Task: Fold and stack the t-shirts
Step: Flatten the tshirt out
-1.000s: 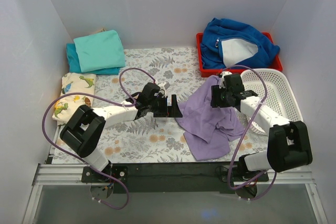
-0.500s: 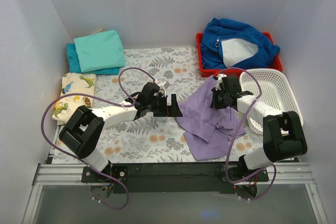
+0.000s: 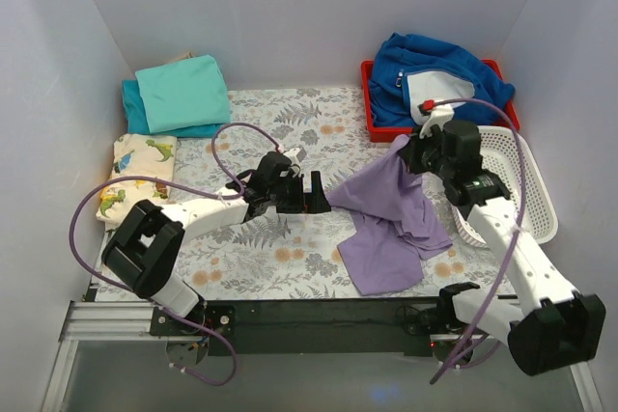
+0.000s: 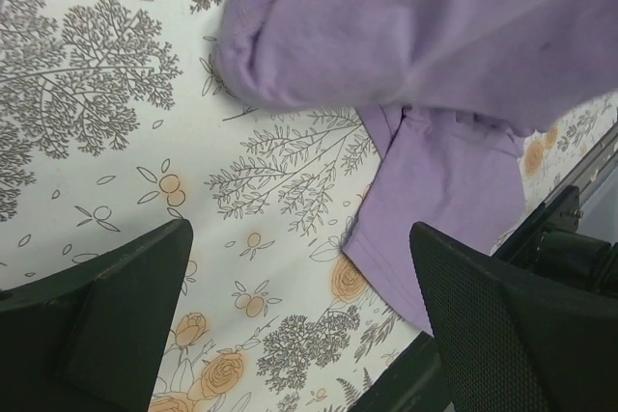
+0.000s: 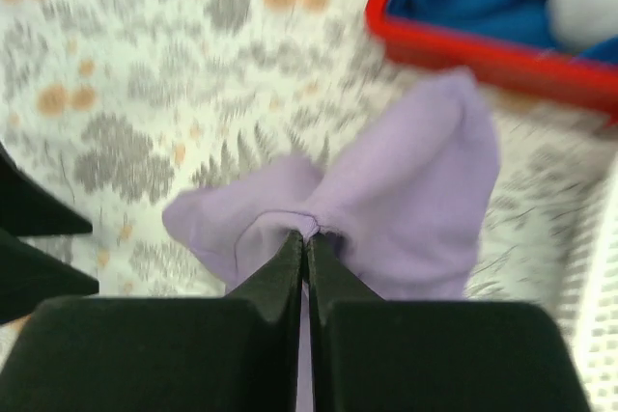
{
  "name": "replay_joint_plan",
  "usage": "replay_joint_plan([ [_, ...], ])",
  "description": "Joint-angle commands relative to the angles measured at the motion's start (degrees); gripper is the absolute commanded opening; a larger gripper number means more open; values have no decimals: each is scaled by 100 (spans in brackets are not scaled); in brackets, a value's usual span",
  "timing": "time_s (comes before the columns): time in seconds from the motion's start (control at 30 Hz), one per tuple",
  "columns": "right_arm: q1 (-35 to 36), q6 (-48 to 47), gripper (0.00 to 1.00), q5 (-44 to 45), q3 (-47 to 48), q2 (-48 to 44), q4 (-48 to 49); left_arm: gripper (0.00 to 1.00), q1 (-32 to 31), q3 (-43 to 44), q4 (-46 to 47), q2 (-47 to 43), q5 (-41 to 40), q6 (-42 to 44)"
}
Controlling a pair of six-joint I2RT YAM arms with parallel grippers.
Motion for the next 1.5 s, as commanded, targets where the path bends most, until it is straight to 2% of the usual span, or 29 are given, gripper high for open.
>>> replay_joint_plan([
  [0.0,-28,-114,1,932,662,-722,-39,95,-11,13,-73,-516,-405,66],
  [0.3,-28,-572,1,3623,1164,-916,207,96,-11,215,120,-341,-37,-39],
  [0.57,-28,-905,1,4716,1322,-1197,708,97,-19,549,278,239,455,-31],
  [0.7,-28,-985,3,4315,1427,-1084,508,97,-11,603,498,450,728,-74],
  [0.77,-28,-836,22,4172,1541,-751,-17,97,-11,585,525,529,824,-92],
  [0.8,-28,-757,47,4146,1577,-523,-187,97,-11,550,525,521,851,-92],
  [0.83,-28,-695,55,4067,1586,-451,-284,97,-11,524,525,521,869,-92],
  [0.87,-28,-642,57,3971,1586,-398,-398,97,-11,489,525,503,852,-92],
  [1.03,-19,-325,62,2943,1419,-582,-478,97,-11,313,455,231,685,-57],
  [1.07,-19,-369,62,2454,1393,-556,-487,97,-11,304,428,205,658,-40],
  [1.17,-19,-396,62,1312,1472,-214,-820,97,-11,304,393,152,588,-48],
  [1.27,24,-457,62,606,1349,322,-891,97,-11,347,366,152,526,-48],
  [1.37,112,-580,62,323,1252,884,-856,97,-11,365,349,143,500,-48],
  [1.47,288,-1000,62,436,1304,1411,-865,97,-11,321,340,64,325,-48],
])
